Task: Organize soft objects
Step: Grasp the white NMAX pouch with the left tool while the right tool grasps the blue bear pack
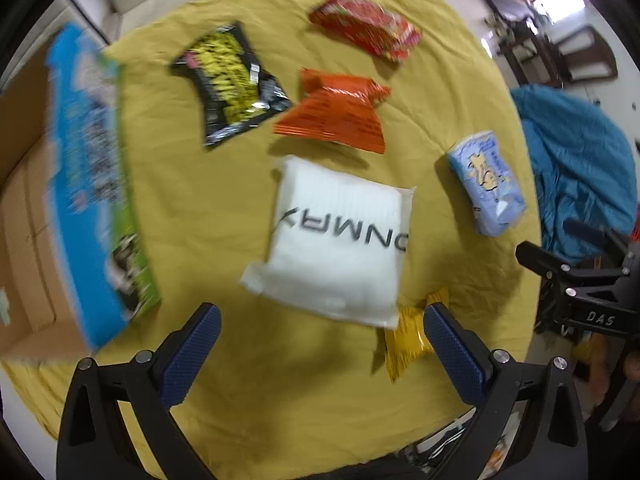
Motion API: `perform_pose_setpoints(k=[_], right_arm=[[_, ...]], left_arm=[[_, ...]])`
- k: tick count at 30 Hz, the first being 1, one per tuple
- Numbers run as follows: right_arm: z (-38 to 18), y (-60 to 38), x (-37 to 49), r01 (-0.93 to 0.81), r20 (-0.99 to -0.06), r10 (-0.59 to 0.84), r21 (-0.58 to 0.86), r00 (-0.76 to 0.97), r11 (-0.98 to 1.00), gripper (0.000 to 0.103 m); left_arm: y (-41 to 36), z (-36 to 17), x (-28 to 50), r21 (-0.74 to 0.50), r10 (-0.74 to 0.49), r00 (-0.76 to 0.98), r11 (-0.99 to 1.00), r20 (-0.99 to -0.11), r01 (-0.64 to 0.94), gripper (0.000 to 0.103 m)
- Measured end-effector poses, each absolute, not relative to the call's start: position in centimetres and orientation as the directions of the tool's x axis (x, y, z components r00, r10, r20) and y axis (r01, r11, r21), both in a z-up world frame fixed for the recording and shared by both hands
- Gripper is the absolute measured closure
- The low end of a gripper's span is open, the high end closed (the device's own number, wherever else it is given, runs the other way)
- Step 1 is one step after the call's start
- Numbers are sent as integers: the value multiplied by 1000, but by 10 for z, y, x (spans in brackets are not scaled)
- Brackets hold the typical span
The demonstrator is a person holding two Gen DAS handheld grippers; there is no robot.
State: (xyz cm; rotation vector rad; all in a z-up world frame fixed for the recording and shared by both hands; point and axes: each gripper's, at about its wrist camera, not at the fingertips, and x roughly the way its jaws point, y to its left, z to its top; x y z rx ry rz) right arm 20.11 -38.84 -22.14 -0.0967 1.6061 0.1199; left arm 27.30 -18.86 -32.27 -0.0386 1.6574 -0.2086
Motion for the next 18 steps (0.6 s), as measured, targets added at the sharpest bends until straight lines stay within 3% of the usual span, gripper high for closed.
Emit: perform_pose_setpoints(k=[9, 12, 18], right_arm=[[-274, -378, 248, -235, -992, -37, -7, -120, 972, 0], [-286, -380, 260, -222, -989, -29, 4, -144, 975, 0], [-305, -388, 272, -160, -982, 35, 66, -187, 985, 18]], left_arm=[[-213, -385, 300, -139, -105, -212, 978, -972, 155, 0], [-206, -394, 299, -145, -114, -227, 982, -967, 124, 10], [-181, -384, 289, -132, -122, -175, 990, -977, 49, 22]])
